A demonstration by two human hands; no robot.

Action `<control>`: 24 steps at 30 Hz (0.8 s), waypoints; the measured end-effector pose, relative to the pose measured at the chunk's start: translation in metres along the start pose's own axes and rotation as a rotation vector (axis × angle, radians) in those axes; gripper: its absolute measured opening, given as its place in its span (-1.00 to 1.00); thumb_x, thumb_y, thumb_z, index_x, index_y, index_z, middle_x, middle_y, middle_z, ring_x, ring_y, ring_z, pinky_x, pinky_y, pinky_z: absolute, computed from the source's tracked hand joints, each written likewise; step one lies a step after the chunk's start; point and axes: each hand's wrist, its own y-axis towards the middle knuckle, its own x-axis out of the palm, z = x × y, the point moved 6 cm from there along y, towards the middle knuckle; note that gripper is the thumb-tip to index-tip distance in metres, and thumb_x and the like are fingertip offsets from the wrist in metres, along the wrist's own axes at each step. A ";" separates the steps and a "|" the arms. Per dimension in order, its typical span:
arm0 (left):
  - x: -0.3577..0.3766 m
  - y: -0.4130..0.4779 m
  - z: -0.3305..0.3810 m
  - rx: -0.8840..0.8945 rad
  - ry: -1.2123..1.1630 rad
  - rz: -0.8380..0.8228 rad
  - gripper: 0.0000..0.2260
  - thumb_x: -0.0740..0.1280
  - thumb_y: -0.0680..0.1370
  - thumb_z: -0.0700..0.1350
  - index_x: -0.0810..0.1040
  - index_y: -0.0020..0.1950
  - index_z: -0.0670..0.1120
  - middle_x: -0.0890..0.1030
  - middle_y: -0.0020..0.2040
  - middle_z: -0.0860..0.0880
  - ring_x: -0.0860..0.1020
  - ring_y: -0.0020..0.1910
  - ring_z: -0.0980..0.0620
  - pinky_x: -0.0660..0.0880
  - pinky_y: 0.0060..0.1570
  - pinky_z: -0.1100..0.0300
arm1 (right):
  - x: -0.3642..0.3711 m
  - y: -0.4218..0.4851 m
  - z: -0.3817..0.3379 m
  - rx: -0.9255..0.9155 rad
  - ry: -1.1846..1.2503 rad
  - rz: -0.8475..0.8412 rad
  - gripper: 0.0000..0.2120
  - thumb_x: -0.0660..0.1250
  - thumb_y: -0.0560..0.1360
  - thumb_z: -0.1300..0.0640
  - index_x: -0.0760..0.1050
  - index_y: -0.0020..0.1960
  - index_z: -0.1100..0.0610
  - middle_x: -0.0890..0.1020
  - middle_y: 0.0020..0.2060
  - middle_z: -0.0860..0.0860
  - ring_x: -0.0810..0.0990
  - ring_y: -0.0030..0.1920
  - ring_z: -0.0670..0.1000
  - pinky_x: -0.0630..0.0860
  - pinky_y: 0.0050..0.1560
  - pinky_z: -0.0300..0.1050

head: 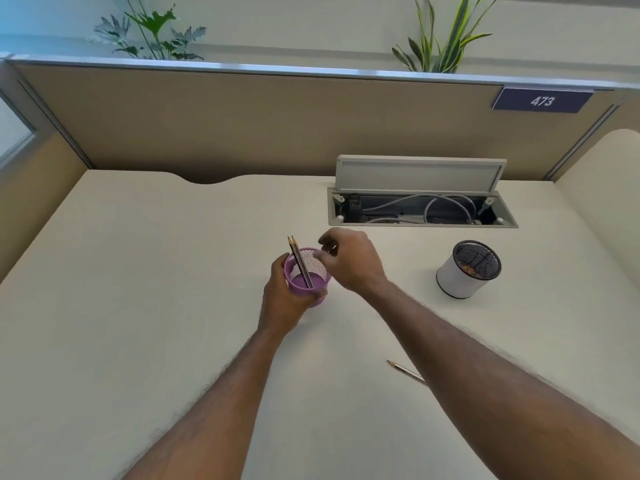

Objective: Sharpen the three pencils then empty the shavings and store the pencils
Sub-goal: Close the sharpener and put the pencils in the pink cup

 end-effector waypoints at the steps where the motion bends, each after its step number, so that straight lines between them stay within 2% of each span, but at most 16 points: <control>1: 0.000 0.000 -0.002 -0.003 0.005 -0.003 -0.11 0.66 0.24 0.00 0.28 0.46 -0.02 0.51 0.36 0.01 0.50 0.26 0.01 0.44 -0.03 0.43 | -0.007 -0.007 0.006 -0.002 0.014 0.012 -0.79 0.46 0.44 0.06 0.63 0.04 0.11 0.71 -0.14 -0.02 0.63 -0.20 -0.06 0.62 -0.11 -0.14; 5: -0.001 -0.002 -0.007 -0.008 0.035 -0.018 -0.04 0.66 0.24 -0.02 0.21 0.50 -0.06 0.42 0.45 -0.06 0.42 0.38 -0.05 0.37 0.04 0.44 | -0.025 -0.052 0.056 0.090 -0.011 -0.080 -0.84 0.47 0.44 0.07 0.63 -0.02 0.10 0.66 -0.21 -0.06 0.61 -0.23 -0.09 0.55 -0.13 -0.18; 9: -0.007 -0.009 -0.017 -0.035 0.069 -0.027 0.01 0.66 0.25 0.02 0.16 0.53 -0.09 0.35 0.50 -0.09 0.36 0.44 -0.05 0.33 0.27 0.20 | -0.027 -0.112 0.110 0.190 -0.024 -0.220 -0.91 0.48 0.41 0.09 0.62 -0.13 0.08 0.65 -0.27 -0.08 0.60 -0.24 -0.06 0.56 -0.13 -0.12; 12: -0.014 -0.016 -0.021 -0.041 0.151 0.009 -0.03 0.65 0.28 -0.02 0.17 0.53 -0.12 0.30 0.48 -0.11 0.40 0.38 -0.06 0.36 0.23 0.16 | -0.024 -0.149 0.135 0.226 -0.068 -0.298 -0.92 0.47 0.40 0.05 0.58 -0.14 -0.01 0.60 -0.25 -0.13 0.56 -0.22 -0.10 0.50 -0.14 -0.17; 14: -0.018 -0.022 -0.022 -0.033 0.174 0.057 -0.10 0.64 0.30 -0.08 0.21 0.50 -0.13 0.32 0.44 -0.12 0.44 0.30 -0.06 0.39 0.16 0.15 | -0.023 -0.167 0.145 0.229 -0.083 -0.331 -0.87 0.47 0.40 0.00 0.56 -0.10 -0.03 0.57 -0.20 -0.15 0.53 -0.18 -0.10 0.44 -0.15 -0.25; 18: -0.021 -0.040 -0.023 0.026 0.178 0.109 -0.29 0.60 0.36 -0.15 0.33 0.41 -0.11 0.40 0.32 -0.09 0.48 0.18 -0.02 0.41 0.10 0.16 | -0.018 -0.187 0.153 0.239 -0.131 -0.361 -0.75 0.47 0.37 -0.09 0.54 -0.03 -0.01 0.50 -0.15 -0.13 0.48 -0.12 -0.09 0.45 -0.10 -0.19; 21: -0.015 -0.052 -0.024 0.049 0.214 0.077 -0.45 0.56 0.39 -0.16 0.44 0.32 -0.11 0.47 0.21 -0.03 0.50 0.13 -0.01 0.42 0.08 0.16 | -0.013 -0.194 0.152 0.215 -0.184 -0.352 -0.81 0.43 0.40 -0.04 0.53 -0.05 0.01 0.45 -0.18 -0.14 0.44 -0.13 -0.09 0.41 -0.15 -0.18; 24: -0.007 -0.064 -0.023 0.108 0.299 0.018 -0.69 0.54 0.41 -0.17 0.58 0.12 -0.08 0.53 0.05 0.02 0.55 0.08 -0.02 0.41 0.04 0.20 | -0.010 -0.198 0.149 0.180 -0.207 -0.340 -0.87 0.39 0.44 0.00 0.52 -0.05 0.01 0.45 -0.20 -0.14 0.45 -0.15 -0.07 0.37 -0.19 -0.18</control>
